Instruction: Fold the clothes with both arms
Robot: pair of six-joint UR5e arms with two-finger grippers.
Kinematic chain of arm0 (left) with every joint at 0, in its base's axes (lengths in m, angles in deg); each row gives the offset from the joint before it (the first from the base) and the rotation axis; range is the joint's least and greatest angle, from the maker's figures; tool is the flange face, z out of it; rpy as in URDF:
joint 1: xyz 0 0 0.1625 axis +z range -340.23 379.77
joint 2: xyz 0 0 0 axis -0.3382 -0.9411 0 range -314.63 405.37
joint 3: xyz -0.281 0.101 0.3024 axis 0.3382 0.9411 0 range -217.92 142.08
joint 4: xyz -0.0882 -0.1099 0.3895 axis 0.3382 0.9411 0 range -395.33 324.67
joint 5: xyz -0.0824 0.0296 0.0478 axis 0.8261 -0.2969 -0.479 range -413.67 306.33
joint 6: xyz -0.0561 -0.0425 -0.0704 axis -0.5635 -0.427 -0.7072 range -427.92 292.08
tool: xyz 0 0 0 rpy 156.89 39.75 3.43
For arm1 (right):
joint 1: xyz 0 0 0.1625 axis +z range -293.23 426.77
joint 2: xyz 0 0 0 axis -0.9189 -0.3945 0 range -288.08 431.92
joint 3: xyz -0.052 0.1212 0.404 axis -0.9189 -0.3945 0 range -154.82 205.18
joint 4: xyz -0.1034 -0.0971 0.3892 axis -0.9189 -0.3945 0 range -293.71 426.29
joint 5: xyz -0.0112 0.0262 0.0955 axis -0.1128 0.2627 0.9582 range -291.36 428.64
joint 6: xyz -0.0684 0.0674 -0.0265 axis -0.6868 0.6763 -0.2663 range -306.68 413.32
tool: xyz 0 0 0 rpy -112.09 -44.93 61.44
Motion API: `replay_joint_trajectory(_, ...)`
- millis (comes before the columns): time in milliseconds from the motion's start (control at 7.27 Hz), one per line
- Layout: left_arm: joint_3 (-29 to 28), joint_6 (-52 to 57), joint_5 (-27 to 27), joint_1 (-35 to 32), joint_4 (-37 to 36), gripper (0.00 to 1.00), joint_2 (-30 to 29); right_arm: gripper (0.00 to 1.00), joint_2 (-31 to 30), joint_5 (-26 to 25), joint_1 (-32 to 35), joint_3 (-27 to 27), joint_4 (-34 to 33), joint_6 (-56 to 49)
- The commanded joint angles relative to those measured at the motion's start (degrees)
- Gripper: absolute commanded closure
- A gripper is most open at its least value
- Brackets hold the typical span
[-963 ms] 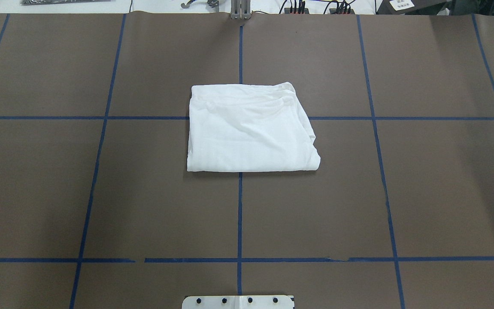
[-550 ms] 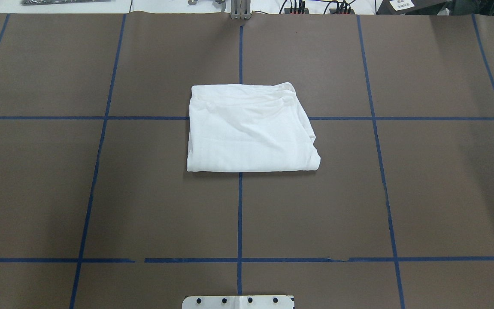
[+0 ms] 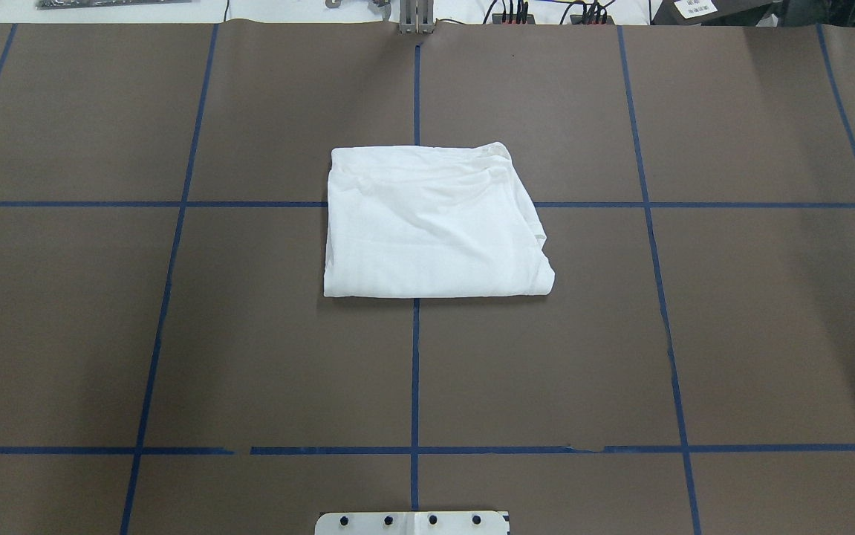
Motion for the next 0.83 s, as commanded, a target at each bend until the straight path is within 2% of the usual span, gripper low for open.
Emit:
replay_joint_trajectory(0, -0.04, 0.18, 0.18, 0.00, 0.16, 0.00, -0.22, 0.00, 1.34, -0.03, 0.07, 0.07, 0.10, 0.18)
replay_joint_trajectory(688, -0.30, 0.18, 0.27, 0.00, -0.10, 0.00, -0.92, 0.00, 1.25, 0.06, 0.07, -0.19, 0.01, 0.18)
